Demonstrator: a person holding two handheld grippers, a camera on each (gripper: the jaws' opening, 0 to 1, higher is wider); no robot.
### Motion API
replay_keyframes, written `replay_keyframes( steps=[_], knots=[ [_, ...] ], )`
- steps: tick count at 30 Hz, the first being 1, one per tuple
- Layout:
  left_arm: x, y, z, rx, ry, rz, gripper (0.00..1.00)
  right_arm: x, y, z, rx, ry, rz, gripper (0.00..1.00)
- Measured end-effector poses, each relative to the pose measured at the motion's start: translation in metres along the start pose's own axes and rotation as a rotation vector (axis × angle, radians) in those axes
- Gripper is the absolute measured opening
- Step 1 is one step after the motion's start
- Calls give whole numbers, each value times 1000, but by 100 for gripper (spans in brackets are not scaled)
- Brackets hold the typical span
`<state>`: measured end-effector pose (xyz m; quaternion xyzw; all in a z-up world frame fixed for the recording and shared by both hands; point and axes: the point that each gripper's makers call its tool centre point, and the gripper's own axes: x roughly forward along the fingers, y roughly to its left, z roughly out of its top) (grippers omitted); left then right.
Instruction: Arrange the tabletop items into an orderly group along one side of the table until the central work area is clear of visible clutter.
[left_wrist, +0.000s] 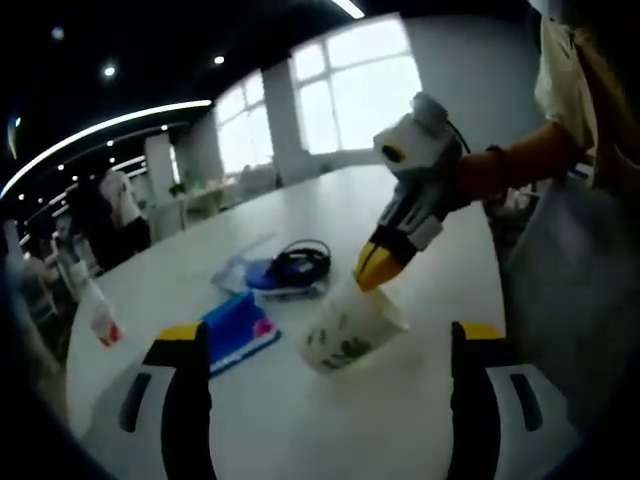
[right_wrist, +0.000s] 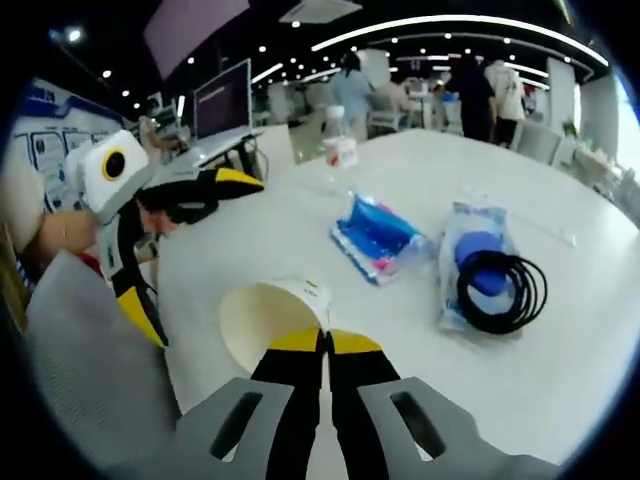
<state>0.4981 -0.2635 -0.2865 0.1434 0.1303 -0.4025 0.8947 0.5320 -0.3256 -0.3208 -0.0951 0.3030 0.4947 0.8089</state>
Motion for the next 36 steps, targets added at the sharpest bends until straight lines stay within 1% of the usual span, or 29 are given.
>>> replay_keyframes(
  steps=[4,8,10,13,18,21,24,28,33,36],
  knots=[
    [3,-4,0,23,7,-9,96,-6,8,1,47,22,11,2],
    [6,-11,0,46,13,-35,93,-12,19,3,132,45,45,2],
    [8,-15,0,66,15,-47,92,-15,22,5,160,49,56,2],
    [11,-18,-2,87,26,-58,87,-19,27,10,183,51,73,2],
    [13,-21,-1,122,27,-73,84,-24,34,14,176,73,78,2],
    [14,-23,-1,129,30,-81,82,-26,38,15,179,89,90,2],
    [15,-24,-2,144,34,-86,78,-27,39,15,170,108,89,2],
    [15,-26,-2,154,38,-98,67,-29,41,15,163,122,89,2],
    [16,-31,-4,178,52,-116,59,-31,41,17,158,131,84,2],
    [17,-30,-6,203,66,-111,55,-31,41,19,164,129,83,2]
  ],
)
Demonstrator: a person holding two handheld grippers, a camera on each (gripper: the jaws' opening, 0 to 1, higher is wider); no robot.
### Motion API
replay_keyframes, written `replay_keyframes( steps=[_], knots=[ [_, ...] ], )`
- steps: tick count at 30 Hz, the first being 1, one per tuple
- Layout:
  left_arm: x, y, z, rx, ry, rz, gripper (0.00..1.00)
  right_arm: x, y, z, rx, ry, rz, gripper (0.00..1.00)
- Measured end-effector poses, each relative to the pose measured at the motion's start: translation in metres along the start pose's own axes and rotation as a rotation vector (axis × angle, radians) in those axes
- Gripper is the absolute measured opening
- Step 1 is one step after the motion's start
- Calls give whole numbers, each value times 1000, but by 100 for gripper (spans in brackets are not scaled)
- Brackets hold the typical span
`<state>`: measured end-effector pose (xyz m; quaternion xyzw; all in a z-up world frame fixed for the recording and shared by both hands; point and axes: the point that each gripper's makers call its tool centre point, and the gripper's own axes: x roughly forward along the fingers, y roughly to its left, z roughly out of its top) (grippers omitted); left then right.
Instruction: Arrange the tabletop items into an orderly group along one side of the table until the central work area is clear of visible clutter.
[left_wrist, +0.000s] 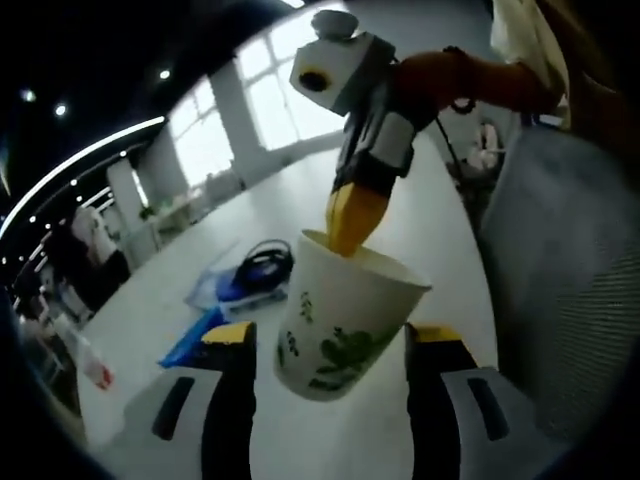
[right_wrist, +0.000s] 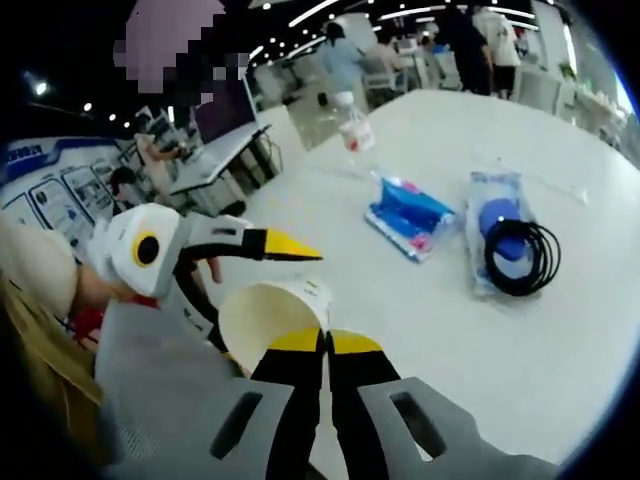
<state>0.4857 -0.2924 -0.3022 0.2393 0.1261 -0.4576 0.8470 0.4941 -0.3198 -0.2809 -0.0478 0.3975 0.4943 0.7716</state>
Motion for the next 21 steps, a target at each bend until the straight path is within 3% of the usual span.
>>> replay_keyframes(
  steps=[8,21],
  knots=[
    [0,0,-2,6,14,1,42,-1,4,8,29,-26,17,2],
    [0,-2,-2,-17,15,0,39,-1,0,12,44,-33,-26,2]
  ],
)
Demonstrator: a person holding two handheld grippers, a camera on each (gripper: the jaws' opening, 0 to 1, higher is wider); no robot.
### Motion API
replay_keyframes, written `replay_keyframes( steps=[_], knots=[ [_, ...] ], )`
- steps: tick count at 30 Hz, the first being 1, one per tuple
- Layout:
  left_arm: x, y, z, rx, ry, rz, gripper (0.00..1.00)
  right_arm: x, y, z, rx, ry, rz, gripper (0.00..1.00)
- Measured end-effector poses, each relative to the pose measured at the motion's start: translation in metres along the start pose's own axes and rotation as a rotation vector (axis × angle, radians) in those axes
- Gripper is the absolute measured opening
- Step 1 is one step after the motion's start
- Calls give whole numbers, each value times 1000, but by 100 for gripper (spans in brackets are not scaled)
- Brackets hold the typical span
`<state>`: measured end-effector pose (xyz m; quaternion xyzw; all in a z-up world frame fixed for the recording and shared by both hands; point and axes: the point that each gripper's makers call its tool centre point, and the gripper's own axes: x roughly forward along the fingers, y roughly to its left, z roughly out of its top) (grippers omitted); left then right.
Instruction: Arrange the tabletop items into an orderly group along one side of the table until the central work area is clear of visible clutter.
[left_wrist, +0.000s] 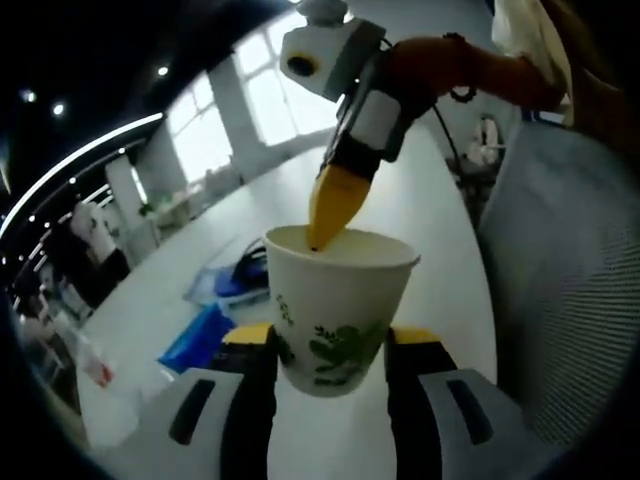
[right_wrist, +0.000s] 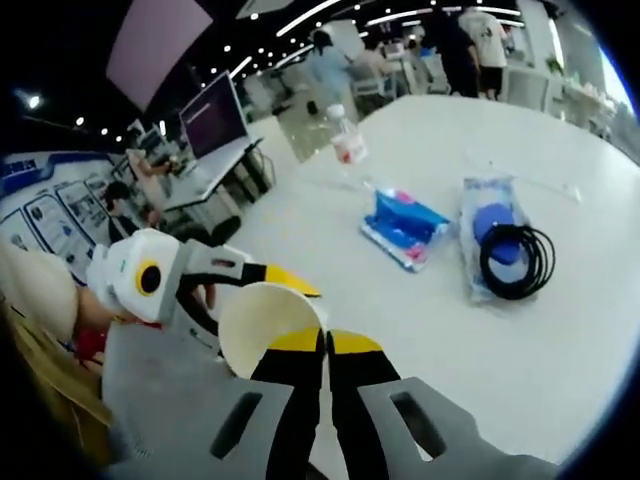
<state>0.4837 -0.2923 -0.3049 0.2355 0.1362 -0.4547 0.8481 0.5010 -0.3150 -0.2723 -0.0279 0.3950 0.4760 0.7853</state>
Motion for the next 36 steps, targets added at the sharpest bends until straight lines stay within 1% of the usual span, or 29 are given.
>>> replay_keyframes(
  steps=[3,5,8,9,11,14,17,21,22,25,29,31,34,36],
  knots=[
    [0,0,-1,-12,-1,2,39,1,0,0,-1,-1,0,2],
    [-1,1,0,-51,-12,0,39,1,0,3,1,-13,1,2],
    [-3,5,4,-124,-56,7,38,0,2,11,4,-53,10,2],
    [-4,6,6,-147,-70,11,38,-1,3,17,6,-77,13,3],
    [-6,8,7,-170,-84,14,38,-1,4,21,2,-92,19,3],
    [-8,10,10,-186,-100,19,38,-1,5,24,6,-112,16,7],
    [-8,9,12,-190,-105,21,38,0,5,27,5,-127,11,12],
    [-8,9,12,-206,-103,22,38,-1,0,32,19,-157,-9,22],
    [-8,10,11,-213,-101,31,38,-1,-2,33,21,-166,-14,24],
    [-7,11,10,-223,-96,35,38,-4,-9,43,52,-225,-37,30],
    [-8,15,8,-250,-96,50,38,-7,-18,47,78,-262,-59,42],
    [-9,17,7,-268,-99,62,38,-8,-21,52,62,-295,-69,46],
    [-11,20,5,-275,-99,78,38,-7,-27,52,80,-320,-71,54],
    [-13,23,3,-284,-94,94,38,-7,-31,52,86,-333,-89,57]
  ],
)
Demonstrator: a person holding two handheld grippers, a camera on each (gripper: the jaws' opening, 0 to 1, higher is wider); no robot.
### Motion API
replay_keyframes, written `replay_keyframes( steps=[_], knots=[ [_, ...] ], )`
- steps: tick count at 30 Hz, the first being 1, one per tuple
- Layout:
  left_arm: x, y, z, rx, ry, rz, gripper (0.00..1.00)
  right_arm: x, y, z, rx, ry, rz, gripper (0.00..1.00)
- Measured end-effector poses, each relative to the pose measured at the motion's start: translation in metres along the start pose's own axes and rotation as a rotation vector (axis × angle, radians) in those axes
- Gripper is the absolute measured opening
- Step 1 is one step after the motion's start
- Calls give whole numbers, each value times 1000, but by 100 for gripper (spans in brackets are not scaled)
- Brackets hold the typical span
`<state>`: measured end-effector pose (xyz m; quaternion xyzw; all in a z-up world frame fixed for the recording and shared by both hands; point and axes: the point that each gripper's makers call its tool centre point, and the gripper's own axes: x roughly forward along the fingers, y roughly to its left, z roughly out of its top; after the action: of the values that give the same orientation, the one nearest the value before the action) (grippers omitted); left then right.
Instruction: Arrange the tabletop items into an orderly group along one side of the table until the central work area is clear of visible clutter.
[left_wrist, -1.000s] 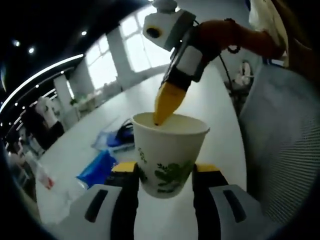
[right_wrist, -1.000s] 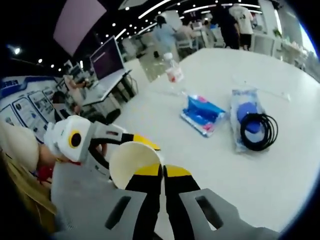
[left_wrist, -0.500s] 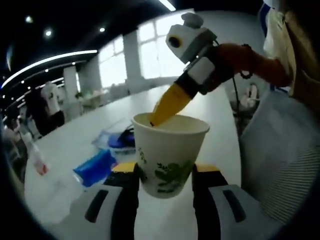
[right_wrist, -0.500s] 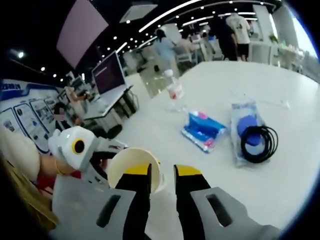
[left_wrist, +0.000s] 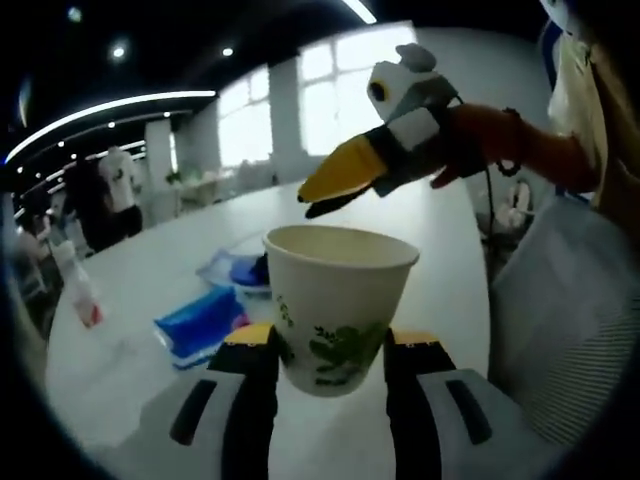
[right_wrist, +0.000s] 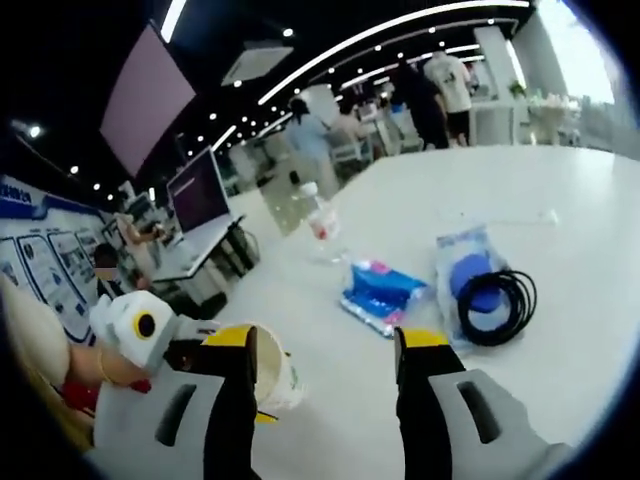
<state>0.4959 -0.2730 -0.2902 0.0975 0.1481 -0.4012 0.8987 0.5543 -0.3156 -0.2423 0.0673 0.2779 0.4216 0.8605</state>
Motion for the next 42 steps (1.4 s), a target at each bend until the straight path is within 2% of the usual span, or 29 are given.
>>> replay_keyframes(
  steps=[5,12,23,27,42],
  knots=[
    [-4,11,2,-70,-23,31,38,2,-12,-3,6,-5,-30,65],
    [-9,25,5,-75,-28,99,38,7,-23,0,39,-33,-58,76],
    [-20,50,7,-114,-49,194,38,25,-36,-6,28,-9,-72,74],
    [-23,58,10,-89,-48,228,38,37,-39,-4,24,-19,-71,74],
    [-27,68,4,-138,-49,250,38,85,-73,-21,9,42,-118,66]
  ],
)
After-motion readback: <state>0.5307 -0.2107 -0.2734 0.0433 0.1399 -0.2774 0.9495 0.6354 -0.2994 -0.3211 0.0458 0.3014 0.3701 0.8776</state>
